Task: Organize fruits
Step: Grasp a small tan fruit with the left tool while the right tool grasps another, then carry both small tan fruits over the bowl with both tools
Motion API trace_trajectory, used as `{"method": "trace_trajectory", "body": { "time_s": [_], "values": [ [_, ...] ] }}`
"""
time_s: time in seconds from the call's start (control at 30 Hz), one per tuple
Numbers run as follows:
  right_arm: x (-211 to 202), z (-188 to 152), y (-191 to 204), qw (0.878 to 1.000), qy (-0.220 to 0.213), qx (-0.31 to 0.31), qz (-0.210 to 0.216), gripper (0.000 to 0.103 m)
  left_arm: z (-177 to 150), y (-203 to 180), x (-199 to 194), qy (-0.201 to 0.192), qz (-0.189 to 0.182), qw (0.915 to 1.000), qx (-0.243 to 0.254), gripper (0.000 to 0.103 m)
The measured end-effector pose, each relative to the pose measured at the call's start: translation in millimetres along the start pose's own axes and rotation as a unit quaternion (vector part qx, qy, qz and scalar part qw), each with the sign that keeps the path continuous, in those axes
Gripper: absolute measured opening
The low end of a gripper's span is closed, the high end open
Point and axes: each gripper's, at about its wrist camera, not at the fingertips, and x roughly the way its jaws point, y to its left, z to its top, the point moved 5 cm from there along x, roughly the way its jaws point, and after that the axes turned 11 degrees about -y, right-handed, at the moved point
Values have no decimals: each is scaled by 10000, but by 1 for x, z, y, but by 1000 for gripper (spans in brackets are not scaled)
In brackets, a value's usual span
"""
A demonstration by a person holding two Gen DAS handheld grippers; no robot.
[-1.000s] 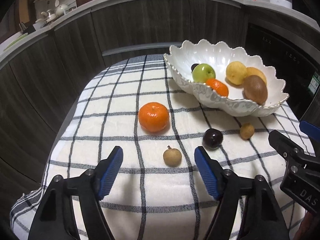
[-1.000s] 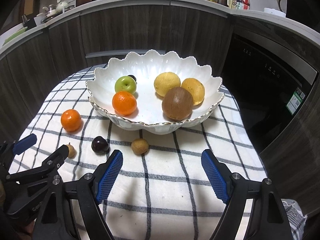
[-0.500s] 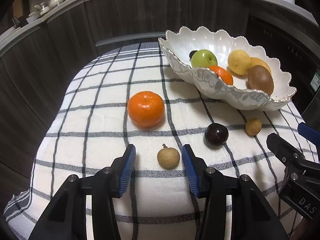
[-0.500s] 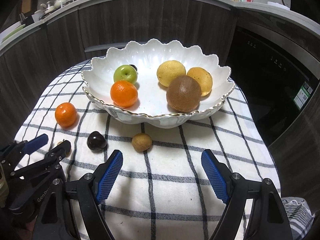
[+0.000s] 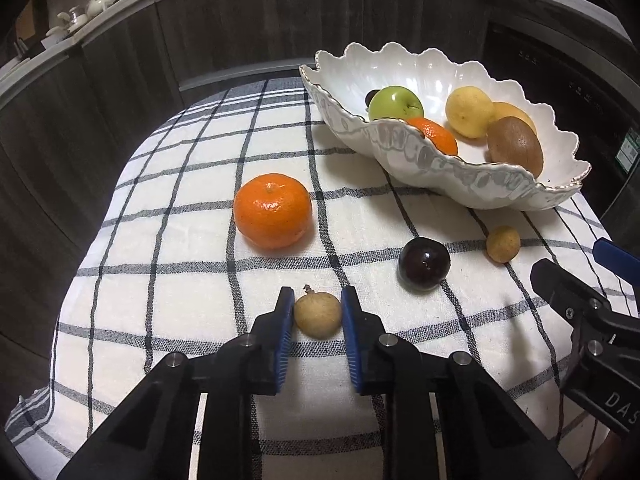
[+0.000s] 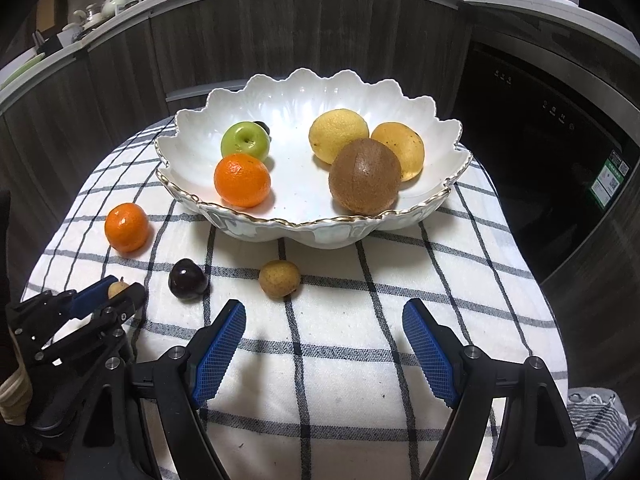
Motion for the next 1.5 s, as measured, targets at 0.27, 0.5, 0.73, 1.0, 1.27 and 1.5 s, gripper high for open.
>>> {"method": "trace_trajectory", "body": {
  "time_s": [0.27,0.5,0.73,1.0,1.27,1.5],
  "values": [
    [-1,1,-1,10000,-19,-13,-5,82,0,4,-6,-51,80,9999,-52,24],
    [0,6,5,9997,74,-121,190,81,5,13,-19,-225,213,9995,-44,24],
    [16,6,19,9981,405,-237,409,54,10,30,-24,-299,299,9989,-211,24],
    [34,12,27,9976,455,-336,402,46,13,40,-24,-303,323,9984,-365,24],
    [48,10,31,9965,583,-359,483,29,12,40,-22,-279,320,9984,-360,24],
    [42,10,31,9966,480,-391,538,29,11,37,-24,-295,293,9986,-316,24]
  ]
}}
